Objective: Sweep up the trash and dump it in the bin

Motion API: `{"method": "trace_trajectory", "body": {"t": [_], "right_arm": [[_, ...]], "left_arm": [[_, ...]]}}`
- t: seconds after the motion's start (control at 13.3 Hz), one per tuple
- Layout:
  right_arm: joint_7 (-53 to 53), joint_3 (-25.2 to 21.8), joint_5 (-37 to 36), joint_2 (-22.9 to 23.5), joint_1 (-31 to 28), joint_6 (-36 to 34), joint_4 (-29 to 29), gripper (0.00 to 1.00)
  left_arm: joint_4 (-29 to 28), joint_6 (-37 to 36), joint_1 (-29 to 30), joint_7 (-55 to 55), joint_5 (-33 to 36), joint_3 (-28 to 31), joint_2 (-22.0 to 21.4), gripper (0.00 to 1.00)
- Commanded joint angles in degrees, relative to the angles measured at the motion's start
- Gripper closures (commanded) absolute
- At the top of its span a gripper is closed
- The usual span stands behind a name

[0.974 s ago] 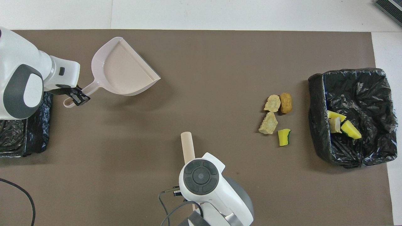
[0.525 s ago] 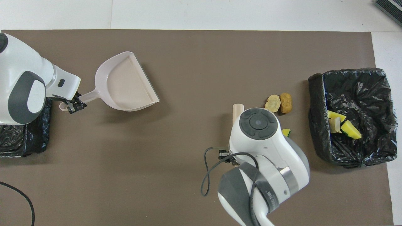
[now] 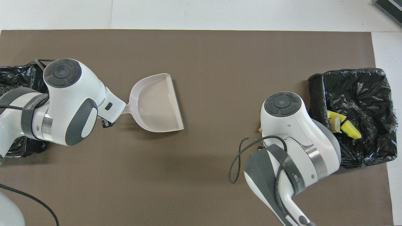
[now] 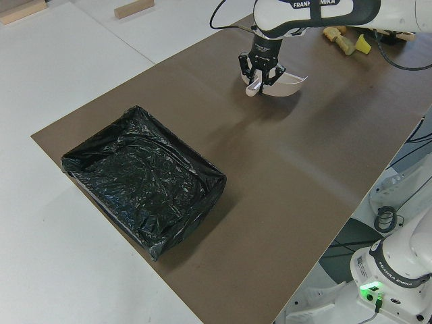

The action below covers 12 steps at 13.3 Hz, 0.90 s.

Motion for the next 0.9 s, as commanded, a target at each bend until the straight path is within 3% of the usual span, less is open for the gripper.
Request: {"method": "trace_trajectory", "body": {"t": [0.0,0.3,0.82], "right_arm": [[1.09,0.83,0.15,-3.91,-4.72,1.42,-5.48,1.00],[-3.90,0.75,4.69,-5.07,-10.08,8.02,-9.63,1.00],[-4.09,0.83,6.65,-3.49,-9.30,20.68,-14.64,1.00]], "left_arm": [[-5.14,1.74,-0.84,0.16,3.66,0.73,-3.89,1.00],[-7.51,4.64,-0.75,0.16,3.77,0.82,-4.25,1.00],[-7.78,3.77,-5.50,-6.69,3.77,0.64,-4.42,1.00]]}}
